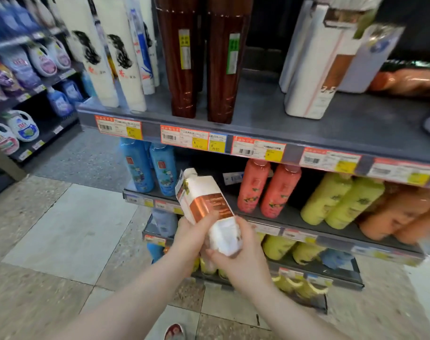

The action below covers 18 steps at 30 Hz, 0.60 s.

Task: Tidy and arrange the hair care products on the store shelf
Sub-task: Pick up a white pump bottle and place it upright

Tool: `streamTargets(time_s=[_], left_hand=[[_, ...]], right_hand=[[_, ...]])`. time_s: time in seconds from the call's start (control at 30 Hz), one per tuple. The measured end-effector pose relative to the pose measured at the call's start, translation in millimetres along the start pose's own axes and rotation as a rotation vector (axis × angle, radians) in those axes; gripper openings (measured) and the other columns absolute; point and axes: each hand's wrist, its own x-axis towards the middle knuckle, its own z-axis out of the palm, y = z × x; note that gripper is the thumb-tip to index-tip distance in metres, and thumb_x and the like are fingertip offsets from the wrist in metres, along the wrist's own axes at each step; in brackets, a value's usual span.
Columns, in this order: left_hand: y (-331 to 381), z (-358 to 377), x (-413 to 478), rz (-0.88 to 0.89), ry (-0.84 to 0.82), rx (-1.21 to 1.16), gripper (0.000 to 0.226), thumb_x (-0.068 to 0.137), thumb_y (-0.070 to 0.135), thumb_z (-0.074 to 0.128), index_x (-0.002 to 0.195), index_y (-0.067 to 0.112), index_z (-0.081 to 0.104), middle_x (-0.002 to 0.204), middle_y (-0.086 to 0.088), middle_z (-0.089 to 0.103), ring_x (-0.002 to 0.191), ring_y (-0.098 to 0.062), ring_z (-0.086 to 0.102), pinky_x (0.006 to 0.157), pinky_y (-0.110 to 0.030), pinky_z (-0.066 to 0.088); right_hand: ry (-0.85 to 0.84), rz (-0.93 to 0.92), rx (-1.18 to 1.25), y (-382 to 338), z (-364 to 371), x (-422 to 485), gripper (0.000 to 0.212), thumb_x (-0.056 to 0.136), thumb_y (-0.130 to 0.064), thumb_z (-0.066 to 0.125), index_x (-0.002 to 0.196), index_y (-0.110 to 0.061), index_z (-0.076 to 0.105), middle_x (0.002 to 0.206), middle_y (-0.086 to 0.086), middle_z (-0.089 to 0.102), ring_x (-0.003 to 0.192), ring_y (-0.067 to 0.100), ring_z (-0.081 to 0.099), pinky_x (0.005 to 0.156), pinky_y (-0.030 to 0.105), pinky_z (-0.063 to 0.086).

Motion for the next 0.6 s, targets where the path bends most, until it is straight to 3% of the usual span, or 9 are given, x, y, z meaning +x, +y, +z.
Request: streamTargets(time_s=[0.13, 0.23, 0.3, 0.43, 0.53, 0.6], left_hand=[[-6, 5, -60, 0.028, 0.012, 0.002, 0.035, 0.077, 0.027, 0.070, 0.106, 0.019, 0.053, 0.101, -0.008, 0.069, 0.091, -0.028, 0.068, 0.084, -0.049, 0.054], [-9, 15, -100, 0.055, -0.055, -0.016, 0.043, 0.078, 0.027, 0.069, 0.116, 0.019, 0.050, 0.107, -0.007, 0.068, 0.095, -0.027, 0.067, 0.087, -0.049, 0.053], [-6, 28, -123, 0.083, -0.127, -0.001, 0.048, 0.074, 0.030, 0.073, 0.116, 0.020, 0.051, 0.107, -0.006, 0.069, 0.096, -0.026, 0.067, 0.089, -0.049, 0.052], [16, 63, -157, 0.156, -0.321, 0.047, 0.073, 0.051, 0.035, 0.085, 0.116, 0.024, 0.052, 0.109, -0.008, 0.070, 0.097, -0.026, 0.068, 0.090, -0.051, 0.052], [40, 94, -169, 0.239, -0.442, 0.086, 0.074, 0.050, 0.034, 0.079, 0.119, 0.024, 0.051, 0.110, -0.008, 0.070, 0.098, -0.026, 0.068, 0.091, -0.051, 0.052], [56, 113, -173, 0.294, -0.515, 0.126, 0.076, 0.051, 0.036, 0.078, 0.121, 0.025, 0.050, 0.111, -0.007, 0.069, 0.100, -0.026, 0.067, 0.092, -0.051, 0.051]], right_hand=[[-0.079, -0.022, -0.018, -2, -34, -53, 0.087, 0.060, -0.049, 0.077, 0.134, -0.038, 0.033, 0.128, -0.015, 0.042, 0.116, 0.006, 0.048, 0.099, 0.034, 0.045], [-0.085, -0.046, -0.010, -9, -70, -78, 0.074, 0.068, -0.059, 0.062, 0.133, -0.036, 0.036, 0.132, -0.015, 0.043, 0.115, 0.004, 0.048, 0.096, 0.028, 0.045], [-0.051, -0.036, 0.050, -18, -92, -85, 0.080, 0.065, -0.072, 0.052, 0.135, -0.035, 0.038, 0.135, -0.011, 0.047, 0.118, 0.008, 0.050, 0.096, 0.033, 0.048], [-0.054, 0.037, 0.282, -47, -142, -92, 0.049, 0.088, -0.048, 0.052, 0.133, -0.031, 0.041, 0.123, -0.005, 0.060, 0.103, 0.010, 0.063, 0.082, 0.027, 0.053], [-0.060, 0.017, 0.344, -61, -178, -99, 0.038, 0.086, -0.045, 0.056, 0.121, -0.033, 0.049, 0.108, -0.006, 0.068, 0.092, 0.011, 0.069, 0.080, 0.031, 0.055], [-0.012, -0.046, 0.363, -69, -201, -104, 0.044, 0.080, -0.050, 0.060, 0.120, -0.033, 0.051, 0.105, -0.006, 0.070, 0.089, 0.011, 0.070, 0.078, 0.031, 0.055]])
